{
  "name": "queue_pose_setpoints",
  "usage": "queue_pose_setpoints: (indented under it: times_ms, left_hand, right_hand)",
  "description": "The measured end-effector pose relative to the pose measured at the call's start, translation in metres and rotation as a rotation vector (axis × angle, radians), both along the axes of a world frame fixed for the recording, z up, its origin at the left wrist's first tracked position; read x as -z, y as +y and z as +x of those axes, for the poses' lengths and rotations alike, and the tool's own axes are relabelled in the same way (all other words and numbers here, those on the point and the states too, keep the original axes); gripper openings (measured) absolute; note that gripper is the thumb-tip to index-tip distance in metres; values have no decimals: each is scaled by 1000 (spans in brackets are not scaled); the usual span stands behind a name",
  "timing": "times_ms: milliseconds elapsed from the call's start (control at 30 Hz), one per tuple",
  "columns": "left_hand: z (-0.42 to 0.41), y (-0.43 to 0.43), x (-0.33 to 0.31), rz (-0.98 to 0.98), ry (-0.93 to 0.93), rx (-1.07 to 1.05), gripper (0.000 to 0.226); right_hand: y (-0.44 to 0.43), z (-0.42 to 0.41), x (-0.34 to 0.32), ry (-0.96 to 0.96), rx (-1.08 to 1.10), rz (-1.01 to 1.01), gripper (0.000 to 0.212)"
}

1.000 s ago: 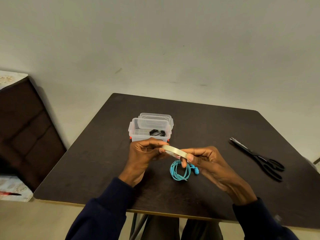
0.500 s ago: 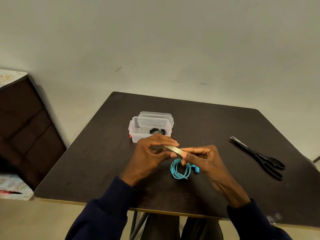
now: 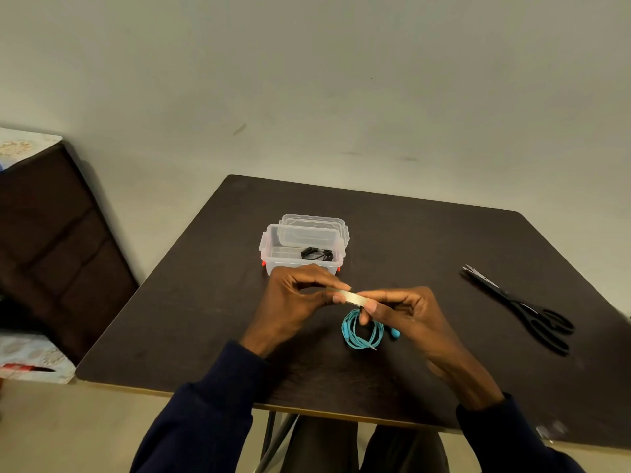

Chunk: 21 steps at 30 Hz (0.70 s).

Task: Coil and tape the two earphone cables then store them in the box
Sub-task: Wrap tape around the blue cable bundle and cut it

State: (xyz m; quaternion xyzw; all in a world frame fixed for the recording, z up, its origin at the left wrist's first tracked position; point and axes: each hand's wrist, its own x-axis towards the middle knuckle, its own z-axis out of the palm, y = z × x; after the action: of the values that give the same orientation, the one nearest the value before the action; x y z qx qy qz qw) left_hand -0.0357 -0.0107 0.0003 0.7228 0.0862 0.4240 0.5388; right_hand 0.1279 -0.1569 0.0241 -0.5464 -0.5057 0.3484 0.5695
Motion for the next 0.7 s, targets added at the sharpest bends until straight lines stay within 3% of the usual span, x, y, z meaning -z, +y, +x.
queue_pose_setpoints:
  times_ms: [700]
  left_hand:
    - [-3,7,13,-286,-15,93,17]
  right_hand:
    - [-2,10,-4,-18,-151,-39,31]
